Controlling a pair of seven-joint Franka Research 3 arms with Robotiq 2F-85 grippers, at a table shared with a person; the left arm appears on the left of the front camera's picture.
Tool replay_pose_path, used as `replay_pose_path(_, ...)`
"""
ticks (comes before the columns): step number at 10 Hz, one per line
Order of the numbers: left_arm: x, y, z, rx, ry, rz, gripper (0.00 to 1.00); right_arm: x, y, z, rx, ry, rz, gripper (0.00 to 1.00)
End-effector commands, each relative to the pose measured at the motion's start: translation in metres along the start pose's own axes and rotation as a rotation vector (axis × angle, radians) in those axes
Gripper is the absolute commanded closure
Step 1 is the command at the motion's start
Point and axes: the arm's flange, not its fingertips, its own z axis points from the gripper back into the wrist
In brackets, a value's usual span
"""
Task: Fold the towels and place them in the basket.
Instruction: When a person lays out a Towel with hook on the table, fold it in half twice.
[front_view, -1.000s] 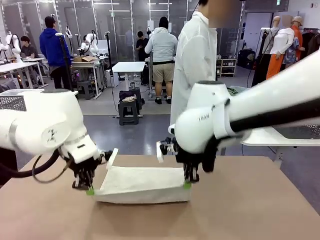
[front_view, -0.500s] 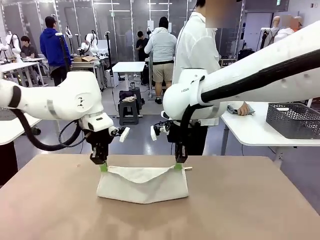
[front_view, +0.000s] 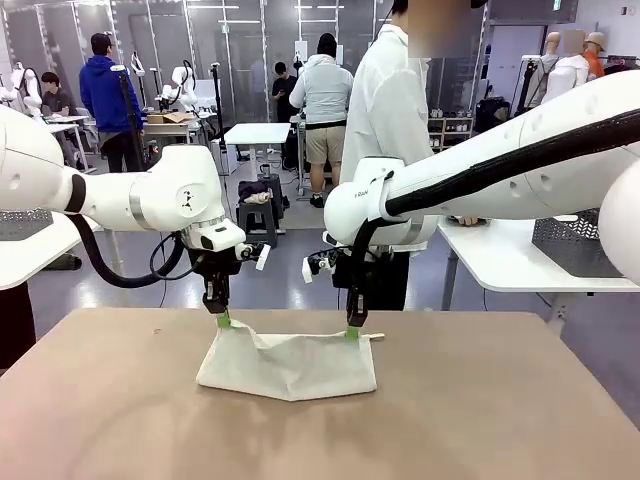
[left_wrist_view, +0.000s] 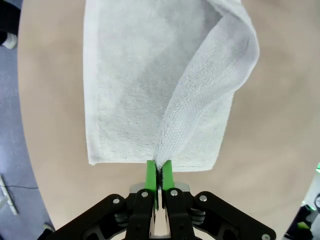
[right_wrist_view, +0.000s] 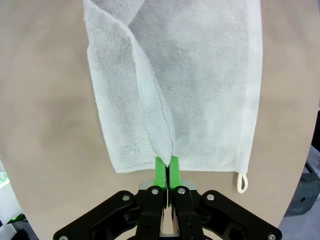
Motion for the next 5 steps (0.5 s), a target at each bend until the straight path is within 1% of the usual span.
replay_pose_path(1, 0.003, 0.016, -0.002, -0.014, 0.021, 0.029, 0.95, 0.001, -0.014, 0.002, -0.008, 0.014, -0.027, 0.97)
replay_pose_path(5, 0.001, 0.041, -0.017, 0.02, 0.023, 0.108, 0.95, -0.01, -0.041, -0.003, -0.05, 0.022, -0.086, 0.97)
